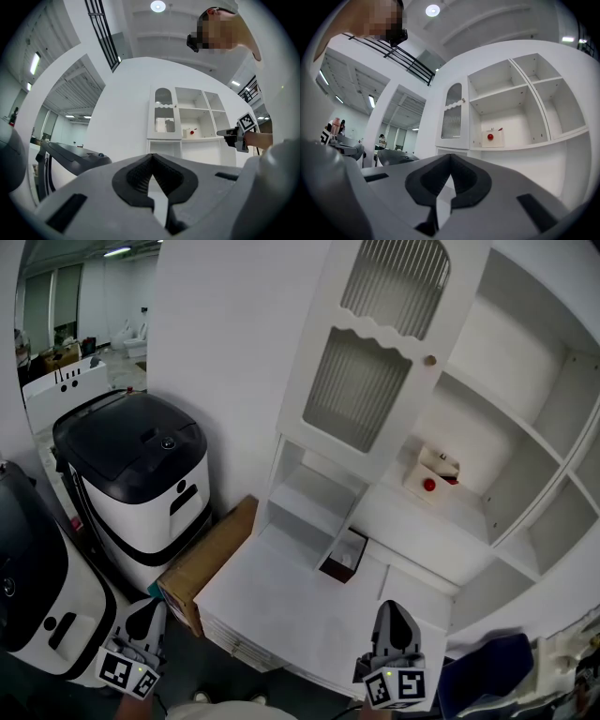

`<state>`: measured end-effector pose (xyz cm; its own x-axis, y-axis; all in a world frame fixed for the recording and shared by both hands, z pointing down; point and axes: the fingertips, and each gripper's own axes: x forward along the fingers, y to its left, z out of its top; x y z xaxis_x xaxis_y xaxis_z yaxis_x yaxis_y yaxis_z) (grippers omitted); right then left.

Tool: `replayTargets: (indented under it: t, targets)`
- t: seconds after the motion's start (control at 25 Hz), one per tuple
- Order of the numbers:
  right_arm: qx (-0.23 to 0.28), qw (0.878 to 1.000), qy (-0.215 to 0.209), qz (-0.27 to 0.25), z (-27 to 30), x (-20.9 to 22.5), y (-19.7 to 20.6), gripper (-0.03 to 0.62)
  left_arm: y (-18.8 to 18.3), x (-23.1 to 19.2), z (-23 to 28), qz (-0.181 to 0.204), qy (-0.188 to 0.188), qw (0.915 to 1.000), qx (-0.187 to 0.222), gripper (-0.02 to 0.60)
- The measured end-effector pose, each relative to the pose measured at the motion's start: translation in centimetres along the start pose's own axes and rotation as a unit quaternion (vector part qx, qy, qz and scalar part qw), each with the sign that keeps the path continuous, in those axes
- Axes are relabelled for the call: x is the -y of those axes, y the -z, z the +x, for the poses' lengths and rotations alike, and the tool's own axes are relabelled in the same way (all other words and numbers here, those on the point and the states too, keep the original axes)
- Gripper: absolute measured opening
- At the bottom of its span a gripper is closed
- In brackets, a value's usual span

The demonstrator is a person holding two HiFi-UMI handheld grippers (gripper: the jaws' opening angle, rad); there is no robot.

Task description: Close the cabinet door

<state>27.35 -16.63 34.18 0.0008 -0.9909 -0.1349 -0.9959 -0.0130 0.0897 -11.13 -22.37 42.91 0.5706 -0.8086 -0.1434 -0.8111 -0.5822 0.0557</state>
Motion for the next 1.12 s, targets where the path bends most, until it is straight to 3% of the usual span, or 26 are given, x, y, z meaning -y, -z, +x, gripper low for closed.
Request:
replayTargets:
  t: [0.48,1.12]
  targets:
    - [0.003,1.000,-0.002,0.003,1.3,0.2,0.2,-0.003,-0.5,0.6,1.0,0.028,0.003,0.9996,0.004,0.006]
    - [-0.022,1.000,-0.008,-0.004,0.6,-0.3,1.8,-0.003,-0.6,1.4,2.2,0.025,0.023,0.9994,0.010,0.006]
